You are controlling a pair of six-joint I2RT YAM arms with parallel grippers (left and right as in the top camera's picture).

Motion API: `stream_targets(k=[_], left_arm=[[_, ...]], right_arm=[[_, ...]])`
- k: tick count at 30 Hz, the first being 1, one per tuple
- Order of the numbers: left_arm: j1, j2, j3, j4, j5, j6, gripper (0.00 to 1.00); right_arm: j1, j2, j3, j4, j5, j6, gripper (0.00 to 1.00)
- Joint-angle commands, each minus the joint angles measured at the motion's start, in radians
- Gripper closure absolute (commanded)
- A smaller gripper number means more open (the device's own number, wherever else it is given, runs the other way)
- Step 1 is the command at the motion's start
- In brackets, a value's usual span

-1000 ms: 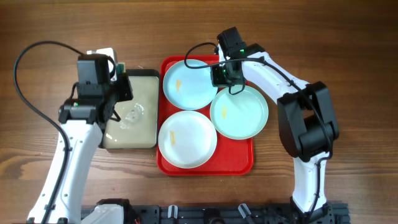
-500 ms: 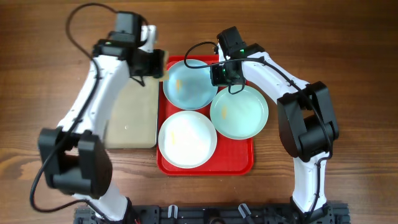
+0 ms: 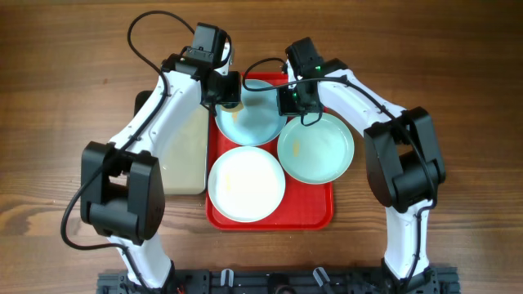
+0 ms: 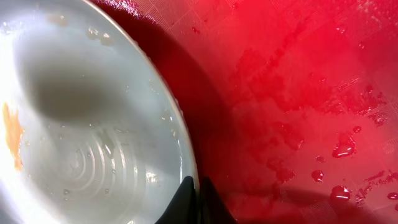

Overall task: Clean dirty plates on tray and stack at the side
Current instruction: 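Scrub the top plate with the sponge while right gripper holds its rim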

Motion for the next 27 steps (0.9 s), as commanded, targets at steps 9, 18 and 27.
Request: stream_targets(k=[9, 18, 27], left_arm=[[-0.003, 0.049, 0.006, -0.001, -0.089, -0.013, 0.96], [-0.016, 0.050, 0.006, -0.026, -0.092, -0.032, 0.96], [-0.017, 0.050, 0.006, -0.031, -0.092, -0.032, 0.96]], right_arm=[[0.005, 0.011, -0.018, 0.019, -0.001, -0.002, 0.96], [0.005, 0.011, -0.018, 0.048, 0.010, 0.013, 0.96], [0.005, 0.011, -0.018, 0.048, 0.052, 0.127, 0.96]])
